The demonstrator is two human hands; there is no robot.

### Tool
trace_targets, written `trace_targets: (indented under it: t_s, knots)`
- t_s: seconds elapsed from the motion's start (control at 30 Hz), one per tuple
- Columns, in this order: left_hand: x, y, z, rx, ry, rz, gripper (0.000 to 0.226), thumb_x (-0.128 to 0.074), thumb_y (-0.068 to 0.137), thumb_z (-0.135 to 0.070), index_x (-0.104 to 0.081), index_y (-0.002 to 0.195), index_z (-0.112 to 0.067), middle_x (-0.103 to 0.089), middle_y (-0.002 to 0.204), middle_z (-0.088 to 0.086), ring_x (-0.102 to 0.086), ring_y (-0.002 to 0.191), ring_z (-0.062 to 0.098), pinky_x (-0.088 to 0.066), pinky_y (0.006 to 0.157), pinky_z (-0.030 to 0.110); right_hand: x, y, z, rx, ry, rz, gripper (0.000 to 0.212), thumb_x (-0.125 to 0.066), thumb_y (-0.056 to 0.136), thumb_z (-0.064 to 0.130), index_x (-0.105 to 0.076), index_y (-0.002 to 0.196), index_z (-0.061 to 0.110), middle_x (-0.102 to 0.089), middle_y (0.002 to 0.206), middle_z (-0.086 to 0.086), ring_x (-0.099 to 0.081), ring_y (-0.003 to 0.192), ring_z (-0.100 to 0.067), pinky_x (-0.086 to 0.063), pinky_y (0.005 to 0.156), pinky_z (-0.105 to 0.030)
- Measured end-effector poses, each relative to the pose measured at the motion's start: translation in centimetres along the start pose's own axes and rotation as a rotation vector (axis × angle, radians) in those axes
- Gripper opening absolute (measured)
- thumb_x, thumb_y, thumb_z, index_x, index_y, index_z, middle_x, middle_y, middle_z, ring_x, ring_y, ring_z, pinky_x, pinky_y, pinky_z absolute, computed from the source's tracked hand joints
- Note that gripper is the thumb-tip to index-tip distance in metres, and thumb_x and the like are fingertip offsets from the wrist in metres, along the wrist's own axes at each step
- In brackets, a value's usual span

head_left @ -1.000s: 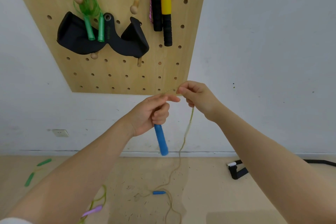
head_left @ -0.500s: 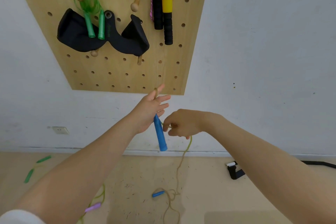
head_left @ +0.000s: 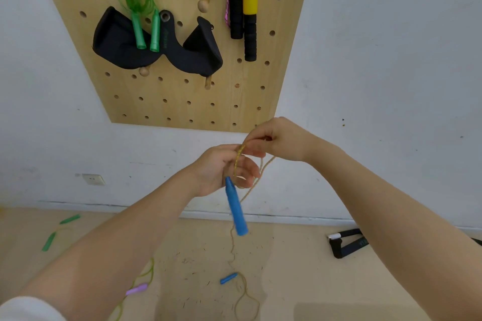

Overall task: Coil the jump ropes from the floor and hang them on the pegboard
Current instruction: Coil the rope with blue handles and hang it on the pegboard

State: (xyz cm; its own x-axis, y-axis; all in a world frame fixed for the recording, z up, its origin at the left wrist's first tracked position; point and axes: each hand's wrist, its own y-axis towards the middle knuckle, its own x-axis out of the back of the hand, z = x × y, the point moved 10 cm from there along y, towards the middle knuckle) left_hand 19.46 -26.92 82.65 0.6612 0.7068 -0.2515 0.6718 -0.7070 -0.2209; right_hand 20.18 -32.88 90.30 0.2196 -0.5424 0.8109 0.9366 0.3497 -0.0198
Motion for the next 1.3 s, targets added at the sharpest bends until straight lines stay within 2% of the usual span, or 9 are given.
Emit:
trace_targets:
  t_s: [0.2,0.3,0.4,0.5,0.7,0.97,1.17,1.23,1.3]
  knots:
    - [0.9,0.4,0.8,0.05,-0.272,-0.074,0.032,-0.026,0.094,-0.021,-0.053,0.078,-0.012,-0.04,0.044,0.0,-0.023,0.029,0.007,-0.022,0.036,0.017,-0.6,0.1,-0.3,0.032,-0.138,-0.034,0.023,-0.047,0.096,0.025,-0.055,0.117,0.017,-0.06,0.077,0.003,-0.046,0.061,-0.004,-0.037,0.064,-0.021]
    - [0.4,0.3,1.5,0.12,-0.108,-0.026,0.06,-0.019,0.098,-0.047,-0.06,0.078,-0.008,-0.022,0.044,-0.005,-0.015,0.032,0.005,-0.015,0.035,0.018,-1.0,0.2,-0.5,0.034,-0.064,-0.056,0.024,-0.051,0.094,0.017,-0.041,0.116,0.014,-0.053,0.064,0.003,-0.044,0.055,-0.005,-0.036,0.058,-0.02]
    - [-0.1,0.0,1.7,0.14,0.014,-0.003,0.056,-0.022,0.099,-0.048,-0.052,0.07,-0.01,-0.021,0.043,-0.008,-0.014,0.034,0.005,-0.012,0.038,0.019,-1.1,0.6,-0.2,0.058,-0.052,-0.054,0.038,-0.056,0.092,0.02,-0.048,0.13,0.022,-0.054,0.084,0.01,-0.049,0.067,0.0,-0.038,0.066,-0.012]
    - [0.0,-0.4,1.3,0.126,-0.04,0.03,0.055,-0.027,0.099,-0.035,-0.057,0.061,-0.009,-0.025,0.041,-0.008,-0.021,0.032,0.005,-0.017,0.038,0.018,-0.9,0.6,-0.6,0.045,0.121,-0.029,0.029,-0.059,0.091,0.021,-0.06,0.12,0.022,-0.059,0.107,0.009,-0.056,0.085,0.0,-0.043,0.081,-0.014]
    - [0.0,-1.3,1.6,0.201,-0.022,0.03,0.055,-0.023,0.091,-0.019,-0.067,0.06,-0.005,-0.029,0.043,-0.005,-0.023,0.032,0.006,-0.021,0.038,0.017,-2.6,0.5,-0.7,0.001,0.314,0.055,0.011,-0.065,0.086,0.017,-0.063,0.075,0.017,-0.055,0.058,0.01,-0.047,0.057,-0.005,-0.039,0.06,-0.021]
    - [-1.1,-1.5,0.7,0.153,-0.059,0.049,0.034,-0.042,0.082,-0.049,-0.049,0.076,-0.016,-0.02,0.036,-0.013,-0.006,0.038,0.009,-0.013,0.035,0.017,-2.0,0.1,-2.4,-0.018,0.505,-0.034,0.008,-0.062,0.089,0.015,-0.066,0.084,0.011,-0.066,0.07,0.004,-0.056,0.068,-0.007,-0.041,0.068,-0.017]
    - [-0.8,-1.3,-1.8,-0.029,-0.331,0.036,0.031,-0.04,0.086,-0.034,-0.057,0.066,-0.017,-0.012,0.043,-0.009,-0.006,0.035,0.007,-0.016,0.032,0.015,-2.5,0.0,-5.3,-0.142,0.527,-0.143,0.029,-0.046,0.097,0.03,-0.063,0.076,0.018,-0.048,0.065,0.003,-0.044,0.065,-0.009,-0.041,0.074,-0.025]
    - [-0.8,-1.2,-2.9,-0.109,-0.435,0.036,0.028,-0.037,0.09,-0.029,-0.059,0.079,-0.016,-0.028,0.042,-0.008,-0.018,0.033,0.003,-0.024,0.033,0.013,-4.2,-0.1,-6.4,-0.242,0.417,-0.069,0.03,-0.04,0.099,0.029,-0.063,0.084,0.016,-0.048,0.066,0.002,-0.046,0.068,-0.013,-0.042,0.079,-0.031]
    - [0.0,-0.7,-3.4,-0.165,-0.456,-0.028,0.027,-0.033,0.098,-0.026,-0.057,0.093,-0.014,-0.06,0.059,-0.002,-0.055,0.047,0.006,-0.047,0.047,0.017,-6.8,-0.4,-6.2,-0.317,0.265,0.131,0.025,-0.035,0.099,0.02,-0.059,0.101,0.017,-0.048,0.069,0.001,-0.049,0.068,-0.015,-0.044,0.076,-0.026]
